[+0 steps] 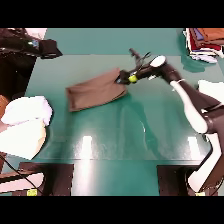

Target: Fold the shirts.

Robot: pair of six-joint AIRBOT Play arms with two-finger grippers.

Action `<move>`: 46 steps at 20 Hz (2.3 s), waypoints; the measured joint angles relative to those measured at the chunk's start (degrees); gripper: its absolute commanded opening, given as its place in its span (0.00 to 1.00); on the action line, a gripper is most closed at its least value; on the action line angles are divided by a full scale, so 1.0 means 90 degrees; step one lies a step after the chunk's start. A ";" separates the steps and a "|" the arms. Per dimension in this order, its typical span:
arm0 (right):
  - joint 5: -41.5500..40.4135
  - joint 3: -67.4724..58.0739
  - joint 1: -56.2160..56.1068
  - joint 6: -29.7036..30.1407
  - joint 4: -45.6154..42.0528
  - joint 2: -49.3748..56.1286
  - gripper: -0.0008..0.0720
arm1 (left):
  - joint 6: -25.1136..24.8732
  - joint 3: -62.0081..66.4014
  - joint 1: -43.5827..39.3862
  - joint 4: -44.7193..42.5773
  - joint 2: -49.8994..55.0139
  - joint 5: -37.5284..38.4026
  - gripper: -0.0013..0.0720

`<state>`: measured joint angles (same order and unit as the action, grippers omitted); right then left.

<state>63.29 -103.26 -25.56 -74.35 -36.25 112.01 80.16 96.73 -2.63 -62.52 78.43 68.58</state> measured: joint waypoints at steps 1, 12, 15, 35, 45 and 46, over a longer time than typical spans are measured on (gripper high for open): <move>0.0046 -0.0041 0.0233 -0.0039 -0.0216 -0.0204 0.03 | -0.0010 0.0000 -0.0177 0.0000 0.0000 -0.0007 0.06; 0.0777 -0.0148 0.4490 -0.0709 -0.1960 -0.2244 0.03 | -0.0010 0.0000 -0.1445 0.0007 0.0000 -0.0561 0.06; 0.0886 -0.0148 0.5540 -0.0940 -0.2069 -0.2392 0.03 | 0.0058 0.0000 -0.1545 0.0029 0.0000 -0.0716 0.06; 0.2038 0.0019 0.6853 -0.1525 -0.3509 -0.3810 0.03 | 0.0231 0.0000 -0.1605 0.0046 0.0000 -0.0857 0.06; 0.2727 0.2730 0.8097 -0.1678 -0.4381 -0.5003 0.89 | 0.0206 0.0000 -0.1605 0.0041 0.0000 -0.0811 0.06; 0.2727 0.2997 0.8291 -0.1678 -0.4401 -0.5090 0.89 | 0.0206 0.0000 -0.1605 0.0041 0.0000 -0.0811 0.06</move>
<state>87.83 -76.29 49.06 -89.45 -75.85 66.19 82.02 96.73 -17.08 -62.15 78.43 61.28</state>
